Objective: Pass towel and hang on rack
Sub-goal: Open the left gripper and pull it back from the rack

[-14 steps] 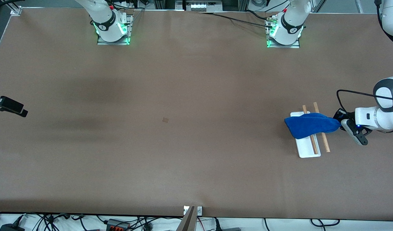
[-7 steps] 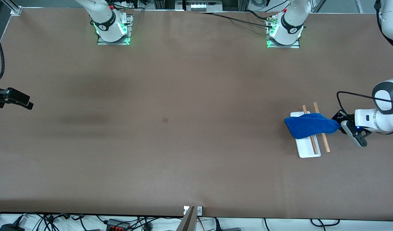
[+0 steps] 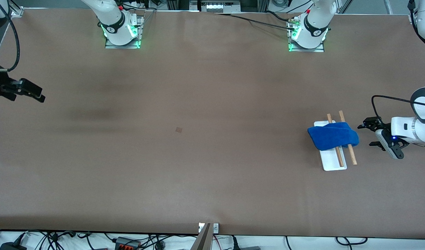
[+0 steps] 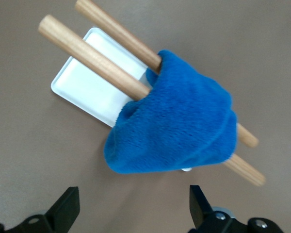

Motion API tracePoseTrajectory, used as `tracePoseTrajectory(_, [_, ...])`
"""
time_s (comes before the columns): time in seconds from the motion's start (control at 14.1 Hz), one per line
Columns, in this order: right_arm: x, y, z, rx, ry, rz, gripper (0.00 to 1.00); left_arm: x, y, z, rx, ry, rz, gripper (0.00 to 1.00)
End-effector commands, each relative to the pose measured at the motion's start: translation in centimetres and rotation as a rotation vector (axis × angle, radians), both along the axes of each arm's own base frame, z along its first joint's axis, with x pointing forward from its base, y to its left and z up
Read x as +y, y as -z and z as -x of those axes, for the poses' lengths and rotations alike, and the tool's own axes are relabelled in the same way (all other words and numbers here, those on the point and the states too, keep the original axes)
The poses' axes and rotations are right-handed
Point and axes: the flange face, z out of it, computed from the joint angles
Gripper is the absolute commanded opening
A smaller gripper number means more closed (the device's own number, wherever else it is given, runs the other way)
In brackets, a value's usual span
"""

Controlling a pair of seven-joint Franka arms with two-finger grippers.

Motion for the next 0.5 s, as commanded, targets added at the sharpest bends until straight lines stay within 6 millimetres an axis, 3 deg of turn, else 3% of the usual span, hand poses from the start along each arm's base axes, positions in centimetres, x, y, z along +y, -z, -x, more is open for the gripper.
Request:
tracePoseTrajectory(0.0, [-0.1,-0.2,0.3,-0.018,-0.011,0.014,1.0,0.8,-4.5,-0.9,0.027,0.036,0.028,1.0])
tracePoseTrajectory(0.14, [0.1,-0.7,-0.1,-0.029,-0.015,0.016,1.0,1.9,-7.6,-1.0,0.046,0.045,0.016,1.0])
tracePoseTrajectory(0.43, [0.3,-1.3,0.9,0.006,-0.017,0.011,1.0,1.3,-16.9,-0.2,0.143,-0.013,-0.02,1.0])
